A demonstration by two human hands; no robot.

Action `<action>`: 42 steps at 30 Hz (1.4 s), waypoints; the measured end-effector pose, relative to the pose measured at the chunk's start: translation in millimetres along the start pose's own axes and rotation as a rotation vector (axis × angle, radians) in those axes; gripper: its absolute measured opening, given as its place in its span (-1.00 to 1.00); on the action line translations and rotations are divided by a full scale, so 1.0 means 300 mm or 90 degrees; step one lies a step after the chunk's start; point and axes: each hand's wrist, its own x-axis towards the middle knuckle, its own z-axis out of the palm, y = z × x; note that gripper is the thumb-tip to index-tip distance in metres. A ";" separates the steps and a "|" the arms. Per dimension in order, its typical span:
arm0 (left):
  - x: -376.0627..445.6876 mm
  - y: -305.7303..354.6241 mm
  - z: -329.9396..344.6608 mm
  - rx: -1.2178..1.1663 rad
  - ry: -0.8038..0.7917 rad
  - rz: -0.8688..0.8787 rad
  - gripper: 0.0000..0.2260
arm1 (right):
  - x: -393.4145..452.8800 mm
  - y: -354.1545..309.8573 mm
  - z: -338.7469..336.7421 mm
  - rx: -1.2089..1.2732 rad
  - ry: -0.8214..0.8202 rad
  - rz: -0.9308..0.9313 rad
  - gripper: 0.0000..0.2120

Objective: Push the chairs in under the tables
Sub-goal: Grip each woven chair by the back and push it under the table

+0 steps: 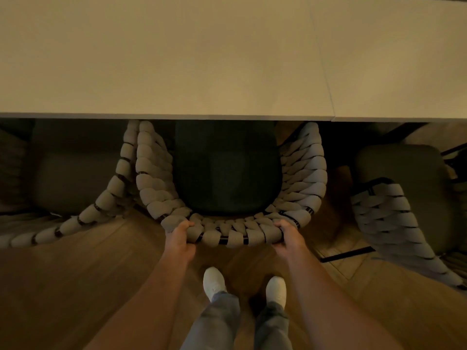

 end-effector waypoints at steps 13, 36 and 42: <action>0.085 -0.002 0.072 0.002 0.016 -0.024 -0.42 | 0.099 -0.068 0.067 -0.042 0.002 -0.011 -0.46; 0.091 -0.011 0.067 0.138 0.003 -0.005 -0.42 | 0.060 -0.147 0.047 -0.020 -0.081 -0.030 -0.54; 0.013 0.017 0.061 0.236 -0.001 0.027 -0.47 | 0.000 -0.205 0.036 -0.096 -0.082 0.001 -0.51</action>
